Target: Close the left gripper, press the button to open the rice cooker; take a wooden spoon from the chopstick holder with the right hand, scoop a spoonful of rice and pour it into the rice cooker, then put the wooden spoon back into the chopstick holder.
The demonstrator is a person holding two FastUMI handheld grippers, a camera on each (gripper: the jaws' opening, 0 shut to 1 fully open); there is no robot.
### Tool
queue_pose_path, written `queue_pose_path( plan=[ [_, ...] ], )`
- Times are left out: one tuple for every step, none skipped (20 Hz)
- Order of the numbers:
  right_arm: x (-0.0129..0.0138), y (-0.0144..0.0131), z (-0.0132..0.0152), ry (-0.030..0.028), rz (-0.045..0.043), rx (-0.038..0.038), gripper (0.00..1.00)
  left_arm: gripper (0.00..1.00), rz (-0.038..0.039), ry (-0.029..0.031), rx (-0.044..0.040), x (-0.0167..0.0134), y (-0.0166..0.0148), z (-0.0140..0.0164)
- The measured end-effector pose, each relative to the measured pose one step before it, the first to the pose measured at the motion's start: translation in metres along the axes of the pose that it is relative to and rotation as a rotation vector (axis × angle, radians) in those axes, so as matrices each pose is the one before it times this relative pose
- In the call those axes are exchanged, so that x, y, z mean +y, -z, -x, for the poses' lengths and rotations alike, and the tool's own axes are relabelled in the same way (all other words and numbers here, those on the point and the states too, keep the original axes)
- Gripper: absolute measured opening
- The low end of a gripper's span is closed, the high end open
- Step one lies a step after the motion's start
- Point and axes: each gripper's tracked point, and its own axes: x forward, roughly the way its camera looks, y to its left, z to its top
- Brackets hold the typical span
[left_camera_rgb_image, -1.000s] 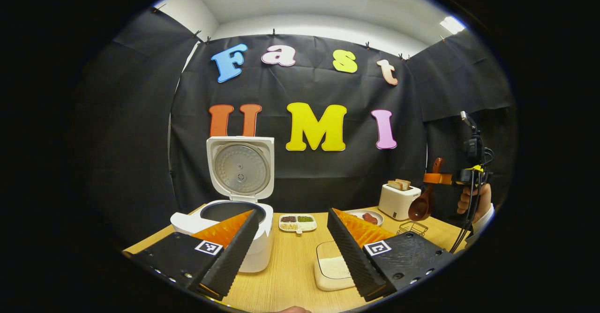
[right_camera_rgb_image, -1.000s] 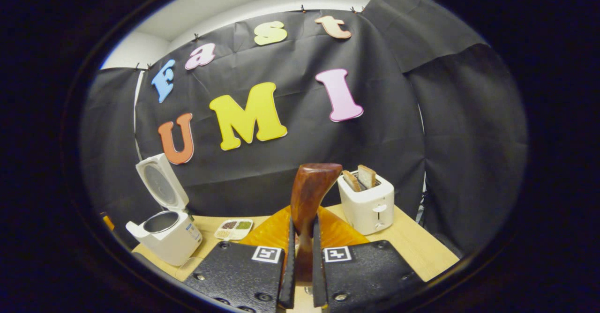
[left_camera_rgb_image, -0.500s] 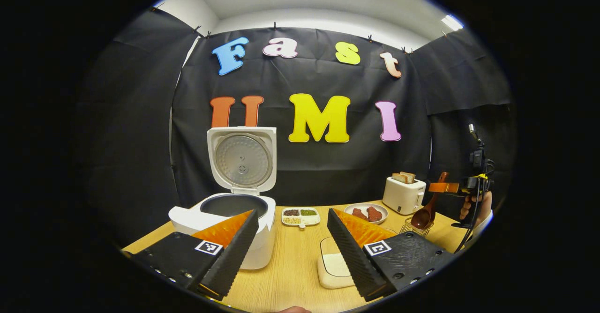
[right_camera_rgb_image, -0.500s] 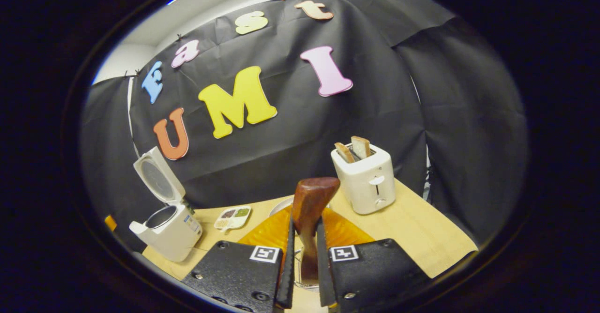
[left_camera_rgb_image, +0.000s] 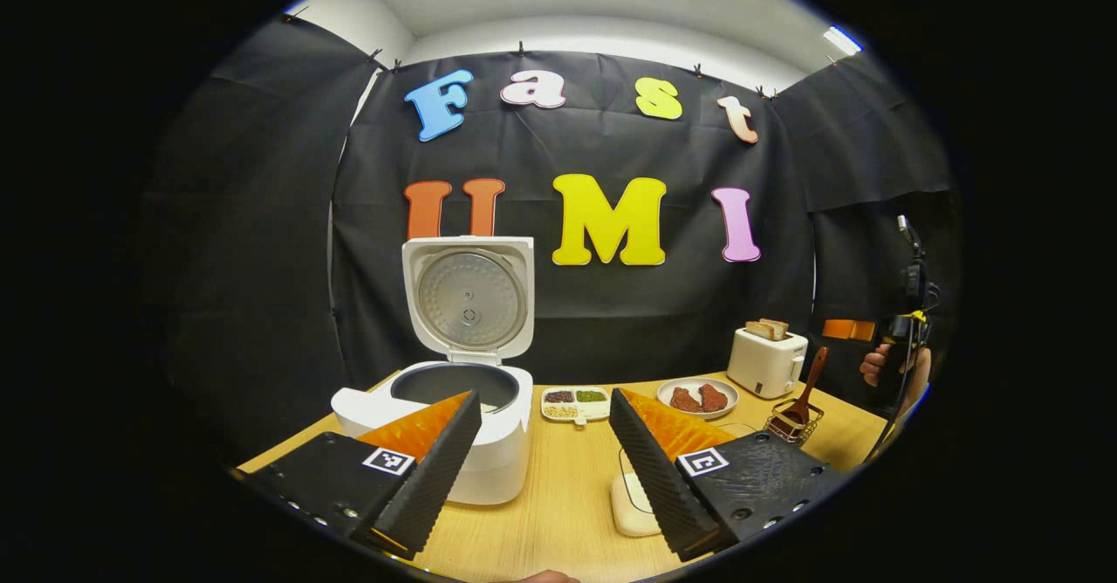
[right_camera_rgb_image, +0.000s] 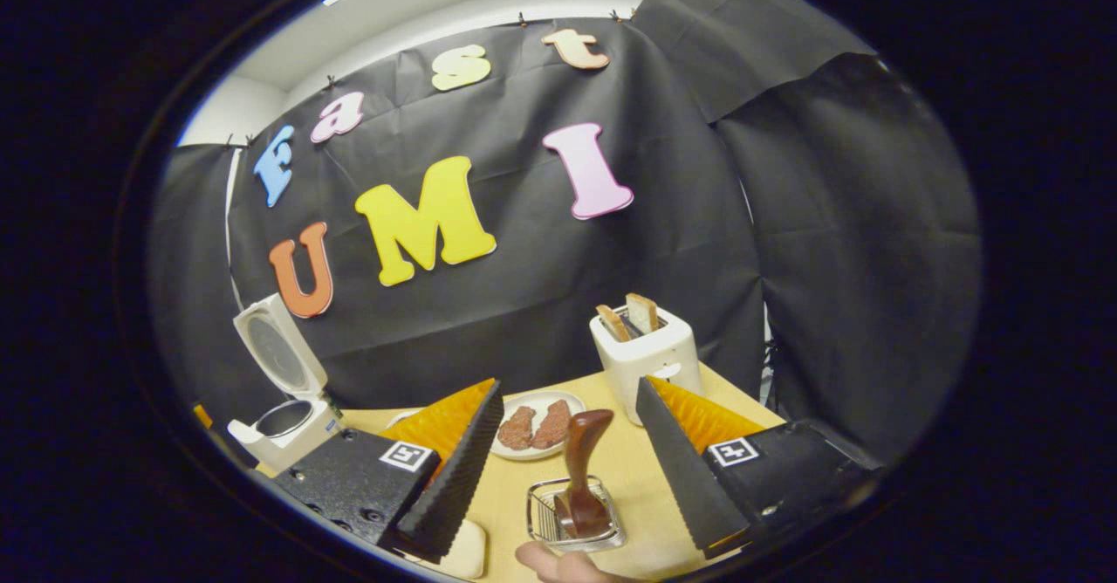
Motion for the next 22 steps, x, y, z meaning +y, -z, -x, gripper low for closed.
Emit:
queue_pose_path(
  plan=[
    [0.00296, -0.00411, 0.00677, -0.00779, -0.00375, -0.00931, 1.00, 0.94, -0.00515, -0.00816, -0.01091, 0.00609, -0.00501, -0.00204],
    [0.00250, -0.00507, 0.00683, -0.00602, 0.00207, -0.01093, 1.00, 0.94, -0.00145, -0.00571, -0.00987, 0.00505, -0.00461, -0.00265],
    [0.00082, -0.00467, 0.00553, -0.00309, 0.00462, -0.01667, 1.00, 0.94, -0.00349, -0.00395, -0.00661, 0.00420, -0.00438, -0.00428],
    [0.00248, -0.00397, 0.00525, -0.00497, 0.01132, -0.01012, 1.00, 0.94, -0.00740, -0.00206, -0.00833, 0.00454, -0.00629, -0.00309],
    [0.00071, -0.00233, 0.00579, -0.00148, 0.01195, -0.00542, 1.00, 0.94, -0.00753, -0.00957, -0.00663, 0.00613, -0.00773, -0.00134],
    [0.00219, -0.00312, 0.00578, -0.00630, 0.01343, -0.00759, 1.00, 0.94, -0.00489, -0.00699, -0.00667, 0.00544, -0.00758, -0.00351],
    [0.00321, -0.00346, 0.00557, -0.00922, 0.01626, -0.01085, 1.00, 0.94, -0.00486, 0.00000, -0.00974, 0.00386, -0.00890, -0.00354],
    [0.00347, -0.00402, 0.00562, -0.01055, 0.01936, -0.01354, 1.00, 0.94, -0.00614, 0.00347, -0.01220, 0.00318, -0.00962, -0.00420],
    [0.00201, -0.00254, 0.00432, -0.00676, 0.02199, -0.01380, 1.00, 0.94, -0.00774, 0.01480, -0.00757, 0.00132, -0.00902, -0.00480],
    [0.00185, -0.00318, 0.00323, -0.00496, 0.02631, -0.00890, 0.93, 0.94, -0.00419, 0.00660, -0.00764, 0.00191, -0.00832, -0.00431],
    [0.00070, -0.00068, 0.00295, -0.00158, 0.02470, -0.00649, 0.92, 0.94, -0.00588, 0.00637, -0.01404, 0.00370, -0.00947, -0.00400],
    [0.00065, -0.00394, 0.00333, 0.00125, 0.01358, -0.01225, 1.00, 0.94, -0.00541, 0.01223, -0.01188, 0.00063, -0.00922, -0.00553],
    [0.00132, -0.00426, 0.00267, -0.00476, 0.00814, -0.00907, 1.00, 0.94, 0.00088, 0.02011, -0.00797, -0.00090, -0.00918, -0.00615],
    [0.00334, -0.00336, 0.00221, -0.01019, 0.00478, -0.00742, 0.93, 0.94, 0.00756, 0.02132, -0.00190, -0.00116, -0.00702, -0.00699],
    [0.00294, -0.00304, 0.00240, -0.01165, 0.00556, -0.00816, 1.00, 0.93, 0.01067, 0.00798, 0.00178, 0.00272, -0.00731, -0.00643],
    [0.00200, -0.00291, 0.00184, -0.00894, 0.00405, -0.00688, 0.93, 0.94, 0.00581, 0.00224, 0.00410, 0.00429, -0.00674, -0.00668],
    [0.00051, -0.00381, 0.00082, -0.00401, 0.00227, -0.01149, 1.00, 0.95, -0.00122, -0.00817, 0.00431, 0.00620, -0.00625, -0.00871],
    [0.00084, -0.00379, 0.00140, -0.00308, 0.00290, -0.01074, 0.93, 0.95, -0.00697, -0.01498, 0.00089, 0.00796, -0.00651, -0.00798],
    [0.00076, -0.00046, 0.00140, -0.00162, 0.00465, -0.00822, 0.93, 0.95, -0.00414, -0.00636, -0.00039, 0.00427, -0.00839, -0.00679],
    [0.00105, 0.00011, -0.00074, -0.00155, 0.00851, -0.00669, 0.93, 0.95, -0.00273, 0.00261, -0.01554, 0.00286, -0.01079, -0.00854],
    [-0.00089, -0.00064, 0.00117, 0.00067, 0.01124, -0.00836, 1.00, 0.95, -0.00132, 0.02015, -0.01610, -0.00128, -0.00886, -0.00976],
    [-0.00113, -0.00281, 0.00098, 0.00318, 0.01011, -0.01169, 1.00, 0.95, -0.00085, 0.02521, -0.02252, -0.00030, -0.00956, -0.01225]
  ],
)
